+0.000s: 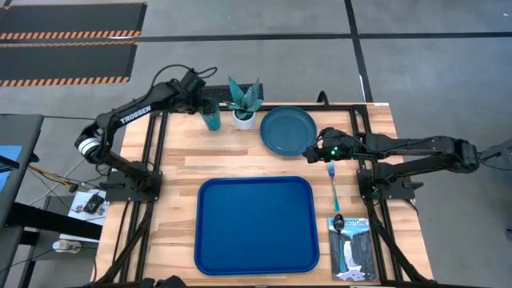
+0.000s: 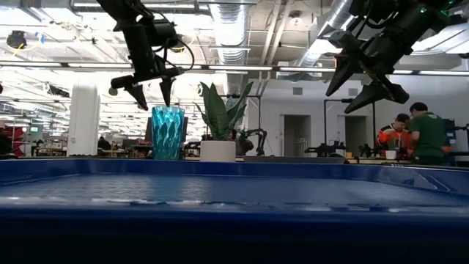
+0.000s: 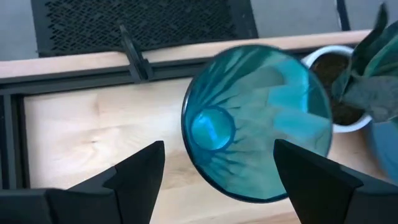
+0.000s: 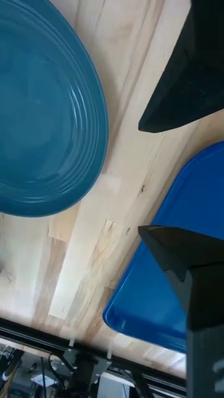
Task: Pick and place plate/cup/fork/spoon on tray
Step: Put the blue cup on the top left of the blue tray
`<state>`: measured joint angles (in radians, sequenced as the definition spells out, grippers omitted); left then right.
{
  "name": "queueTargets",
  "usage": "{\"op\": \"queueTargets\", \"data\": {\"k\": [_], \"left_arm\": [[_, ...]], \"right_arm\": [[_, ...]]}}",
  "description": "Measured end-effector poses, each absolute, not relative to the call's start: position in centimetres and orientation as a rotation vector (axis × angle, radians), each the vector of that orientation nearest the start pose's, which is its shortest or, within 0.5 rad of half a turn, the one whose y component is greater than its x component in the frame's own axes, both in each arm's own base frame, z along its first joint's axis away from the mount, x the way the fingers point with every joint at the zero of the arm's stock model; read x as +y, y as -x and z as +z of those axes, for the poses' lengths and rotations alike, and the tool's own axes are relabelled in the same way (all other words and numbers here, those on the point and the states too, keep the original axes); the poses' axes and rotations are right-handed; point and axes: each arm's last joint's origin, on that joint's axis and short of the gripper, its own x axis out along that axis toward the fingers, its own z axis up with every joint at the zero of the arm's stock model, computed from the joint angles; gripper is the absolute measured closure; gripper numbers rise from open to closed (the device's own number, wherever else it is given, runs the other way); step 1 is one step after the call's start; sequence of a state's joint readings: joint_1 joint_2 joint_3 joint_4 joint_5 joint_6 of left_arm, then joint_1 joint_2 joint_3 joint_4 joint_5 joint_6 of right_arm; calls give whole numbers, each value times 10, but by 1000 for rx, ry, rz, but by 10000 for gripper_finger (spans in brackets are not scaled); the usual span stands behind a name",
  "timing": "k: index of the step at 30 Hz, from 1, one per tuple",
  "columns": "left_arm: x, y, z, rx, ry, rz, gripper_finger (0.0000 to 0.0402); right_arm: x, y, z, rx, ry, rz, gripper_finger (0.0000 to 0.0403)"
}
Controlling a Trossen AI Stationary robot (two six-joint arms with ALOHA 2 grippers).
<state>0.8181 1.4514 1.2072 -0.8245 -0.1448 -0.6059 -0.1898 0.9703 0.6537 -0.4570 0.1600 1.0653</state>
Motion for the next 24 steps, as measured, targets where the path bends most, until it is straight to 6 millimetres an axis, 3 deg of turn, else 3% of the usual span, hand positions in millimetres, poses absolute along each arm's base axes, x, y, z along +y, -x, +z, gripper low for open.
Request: {"op": "queueTargets", "data": {"k": [8,18,24], "left_arm": [[218,-190,272,829,861,1204,140],[231,-202,238,979,894,1133,254],[230,-204,237,981,896,1120,346]], "right_arm": [[-41,-187,235,525,-1010,-713,121],[-41,-187,235,523,-1009,-714,121],[-41,-187,235,522,-1010,-714,121]]}}
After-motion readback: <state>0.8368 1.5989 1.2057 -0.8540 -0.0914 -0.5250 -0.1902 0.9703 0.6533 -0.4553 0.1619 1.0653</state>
